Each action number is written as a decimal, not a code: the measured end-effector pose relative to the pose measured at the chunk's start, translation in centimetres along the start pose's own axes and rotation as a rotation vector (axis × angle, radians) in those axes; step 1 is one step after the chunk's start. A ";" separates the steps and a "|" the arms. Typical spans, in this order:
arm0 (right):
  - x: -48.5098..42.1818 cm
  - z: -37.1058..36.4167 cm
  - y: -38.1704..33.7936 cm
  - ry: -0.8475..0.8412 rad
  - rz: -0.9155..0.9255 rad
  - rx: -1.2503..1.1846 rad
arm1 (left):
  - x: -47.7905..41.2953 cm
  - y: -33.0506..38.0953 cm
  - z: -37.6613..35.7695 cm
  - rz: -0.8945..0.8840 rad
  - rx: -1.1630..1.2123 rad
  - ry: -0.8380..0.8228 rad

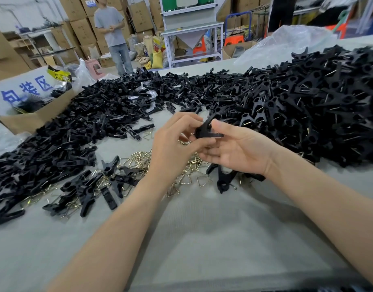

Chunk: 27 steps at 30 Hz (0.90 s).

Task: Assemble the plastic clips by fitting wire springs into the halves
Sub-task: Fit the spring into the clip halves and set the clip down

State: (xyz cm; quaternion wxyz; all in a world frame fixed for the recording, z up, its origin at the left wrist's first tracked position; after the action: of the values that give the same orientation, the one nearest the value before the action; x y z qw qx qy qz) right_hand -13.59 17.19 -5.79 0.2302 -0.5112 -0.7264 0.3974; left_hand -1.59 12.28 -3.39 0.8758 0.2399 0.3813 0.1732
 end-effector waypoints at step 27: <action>-0.3 1.0 -0.1 0.138 0.001 0.206 | -0.2 -0.9 -0.2 -0.010 -0.081 -0.080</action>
State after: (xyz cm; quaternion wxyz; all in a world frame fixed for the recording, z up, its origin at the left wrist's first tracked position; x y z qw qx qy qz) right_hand -14.23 16.54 -6.27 0.3308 -0.5113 -0.6638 0.4341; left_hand -1.74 11.48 -3.91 0.9001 0.2093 0.3399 0.1745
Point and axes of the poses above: each hand's wrist, its own x-axis away from the middle knuckle, its own z-axis out of the back of the hand, y = z × x, the point moved 4 cm from there along -x, towards the middle knuckle, and after that the axes turned 12 degrees about -y, right-handed, at the moved point
